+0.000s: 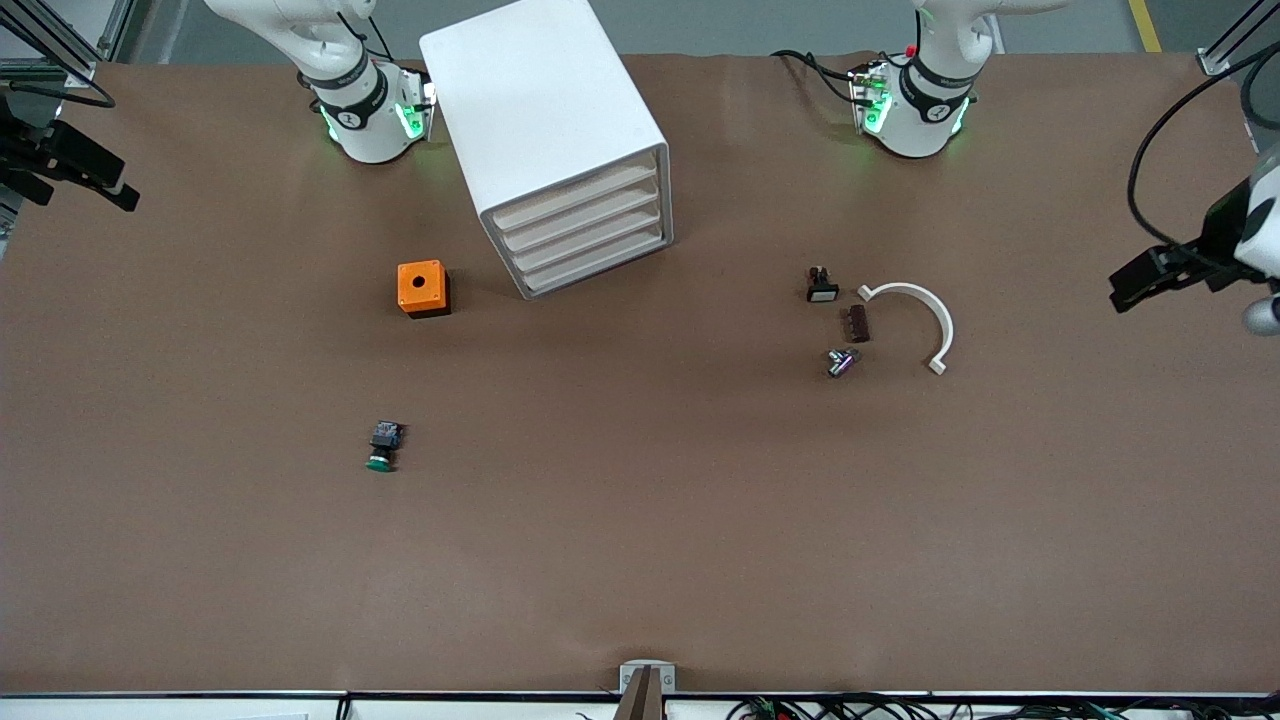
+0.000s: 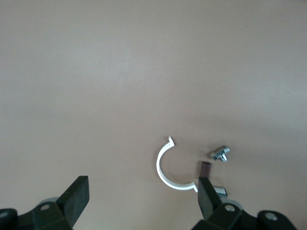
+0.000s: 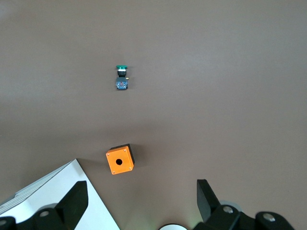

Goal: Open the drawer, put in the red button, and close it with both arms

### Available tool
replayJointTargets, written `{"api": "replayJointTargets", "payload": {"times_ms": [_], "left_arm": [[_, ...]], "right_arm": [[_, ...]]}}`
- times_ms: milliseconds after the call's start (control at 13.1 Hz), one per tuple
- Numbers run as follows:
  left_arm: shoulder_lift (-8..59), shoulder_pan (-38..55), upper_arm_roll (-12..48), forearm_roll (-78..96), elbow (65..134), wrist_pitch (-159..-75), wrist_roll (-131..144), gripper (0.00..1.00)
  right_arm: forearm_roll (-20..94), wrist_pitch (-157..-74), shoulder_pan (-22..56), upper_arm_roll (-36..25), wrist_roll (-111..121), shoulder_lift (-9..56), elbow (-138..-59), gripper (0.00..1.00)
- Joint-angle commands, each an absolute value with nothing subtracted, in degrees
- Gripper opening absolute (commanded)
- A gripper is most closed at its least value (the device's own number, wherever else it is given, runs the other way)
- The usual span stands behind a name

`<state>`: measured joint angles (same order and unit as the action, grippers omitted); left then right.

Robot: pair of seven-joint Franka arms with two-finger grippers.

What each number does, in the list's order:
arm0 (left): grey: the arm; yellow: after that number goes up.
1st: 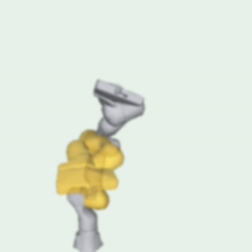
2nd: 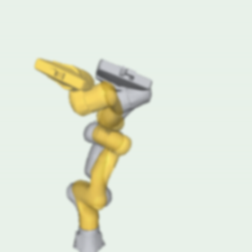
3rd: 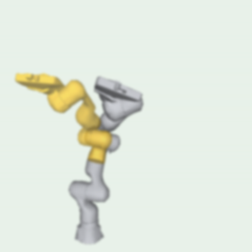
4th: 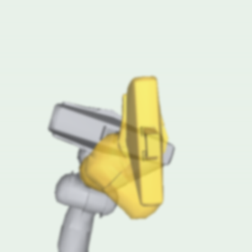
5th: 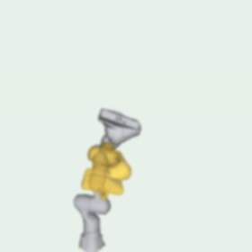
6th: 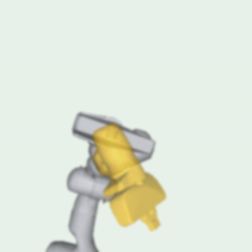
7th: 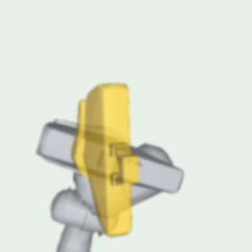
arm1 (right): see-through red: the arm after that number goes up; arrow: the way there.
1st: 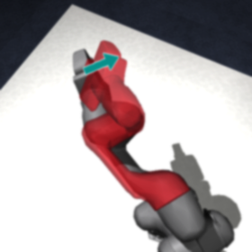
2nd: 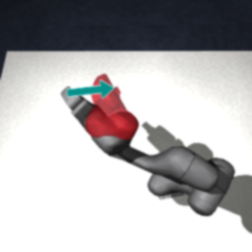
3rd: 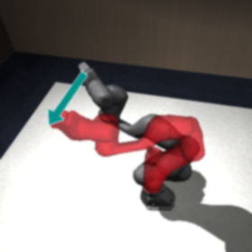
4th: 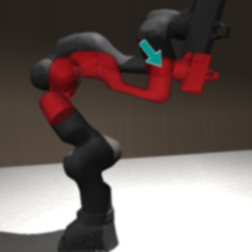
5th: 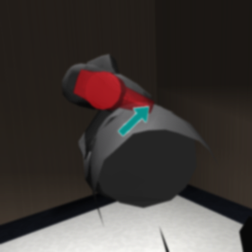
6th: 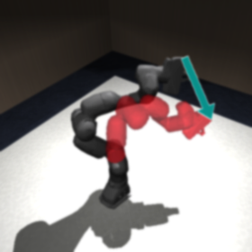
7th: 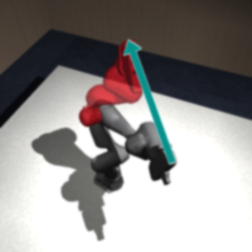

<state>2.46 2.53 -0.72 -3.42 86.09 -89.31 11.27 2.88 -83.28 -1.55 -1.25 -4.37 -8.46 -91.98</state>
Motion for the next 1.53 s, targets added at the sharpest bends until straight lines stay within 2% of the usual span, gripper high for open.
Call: {"api": "replayJointTargets", "payload": {"times_ms": [0,230,689,1148,1454], "left_arm": [[-2.5,3.5,-2.0,-0.8,91.6,-89.2,9.1,1.0],[-2.9,-1.0,4.5,-1.1,91.8,-89.3,9.7,1.0],[-1.5,-1.2,4.3,-2.7,89.6,-89.3,8.7,1.0],[-3.5,-2.7,4.3,-3.1,91.8,-89.3,8.3,1.0],[-1.9,-1.7,5.0,-1.9,89.6,-89.3,8.2,1.0]], "right_arm": [[1.7,-82.2,-1.6,-1.1,-5.0,-7.8,-90.4,1.0],[1.7,-82.2,-1.6,-1.1,-5.0,-7.7,-90.4,1.0],[1.8,-82.2,-1.4,-1.1,-5.0,-7.6,-90.4,1.0],[1.6,-81.7,-1.4,-1.0,-5.1,-7.7,-90.2,1.0],[1.6,-81.9,-1.4,-1.0,-5.2,-7.6,-89.6,1.0]]}}
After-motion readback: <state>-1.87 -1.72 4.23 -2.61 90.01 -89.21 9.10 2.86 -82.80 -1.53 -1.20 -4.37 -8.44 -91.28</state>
